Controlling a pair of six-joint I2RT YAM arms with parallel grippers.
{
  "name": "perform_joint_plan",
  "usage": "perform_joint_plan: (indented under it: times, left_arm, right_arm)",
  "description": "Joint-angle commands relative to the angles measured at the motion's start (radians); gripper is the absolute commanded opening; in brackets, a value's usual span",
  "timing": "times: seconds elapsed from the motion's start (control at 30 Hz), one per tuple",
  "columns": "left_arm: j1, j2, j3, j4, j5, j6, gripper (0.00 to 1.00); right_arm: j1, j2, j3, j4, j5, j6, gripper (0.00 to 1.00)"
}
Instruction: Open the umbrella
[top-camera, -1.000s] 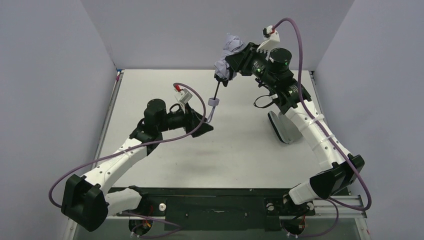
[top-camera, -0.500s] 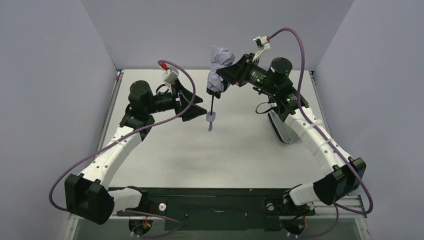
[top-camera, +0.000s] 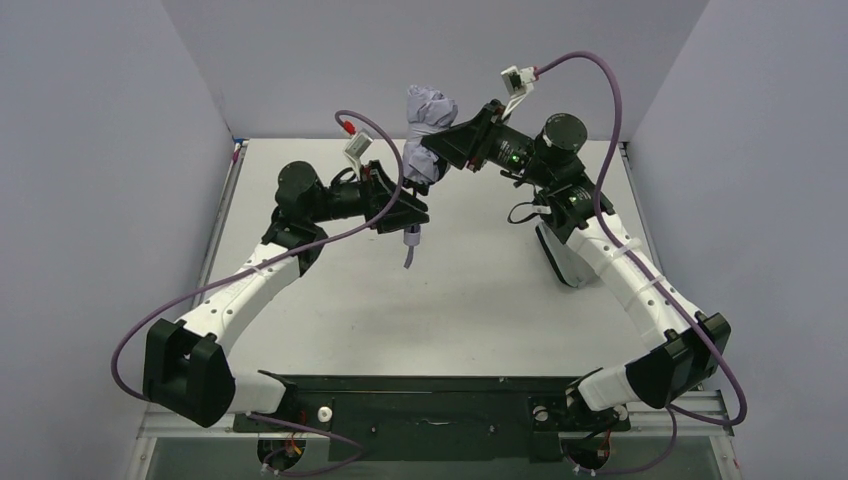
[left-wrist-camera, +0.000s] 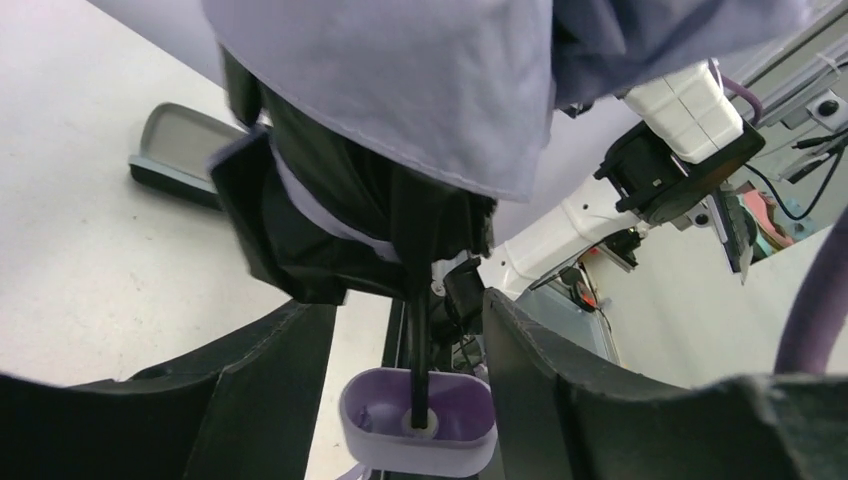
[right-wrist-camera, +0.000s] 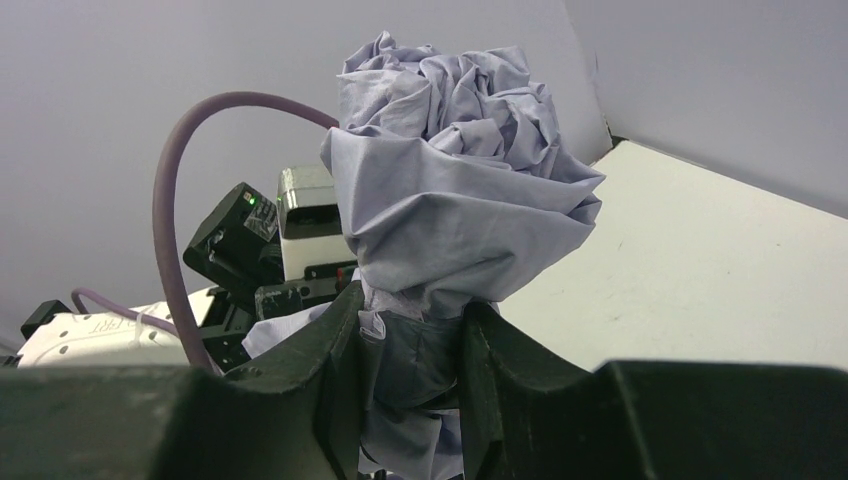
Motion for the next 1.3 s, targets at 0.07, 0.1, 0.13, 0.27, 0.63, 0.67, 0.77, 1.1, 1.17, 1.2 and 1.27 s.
perform_joint_plan:
  times: [0.07,0.1,0.13,0.27,0.63,0.67,0.77,1.1,1.17,1.2,1.27]
  left_arm:
    - [-0.055,-0.024,-0.017,0.1,0.007,-0.063,0.45]
    - [-0.064,-0.028,-0.036,0.084,0.006,-0.049,0.42]
    - [-0.066,-0.038,-0.043,0.073,0.007,-0.039,0.41]
    - [-0.085,-0.07,-0.09,-0.014,0.0,0.033,0.37]
    - [-0.139,-0.144,-0.204,-0.107,-0.01,0.118,0.29]
    - [-0.142,-0.149,-0.21,-0.119,-0.009,0.123,0.28]
    - [-0.162,-0.177,-0.24,-0.152,-0.006,0.152,0.27]
    - [-0.191,-0.2,-0.302,-0.332,-0.027,0.34,0.23]
    - [-0.191,-0.196,-0.309,-0.349,-0.02,0.361,0.23]
    - [-0.191,-0.192,-0.311,-0.36,-0.018,0.371,0.23]
    - [-0.193,-0.188,-0.313,-0.389,-0.018,0.404,0.23]
  right_arm:
    - [-0.002,0.009,0.119,0.161,-0.01,0.005,0.0]
    - [-0.003,0.012,0.123,0.172,-0.006,0.017,0.0]
    - [-0.005,0.014,0.132,0.176,-0.004,0.031,0.0]
    - [-0.014,0.022,0.173,0.192,0.018,0.05,0.0]
    - [-0.076,0.062,0.301,0.178,0.041,-0.009,0.0]
    - [-0.079,0.064,0.31,0.178,0.038,-0.012,0.0]
    - [-0.096,0.072,0.329,0.179,0.037,-0.018,0.0]
    - [-0.126,0.08,0.388,0.192,0.114,-0.006,0.0]
    - [-0.128,0.084,0.404,0.189,0.134,-0.008,0.0]
    - [-0.131,0.086,0.416,0.188,0.15,-0.008,0.0]
    - [-0.136,0.093,0.436,0.184,0.18,-0.01,0.0]
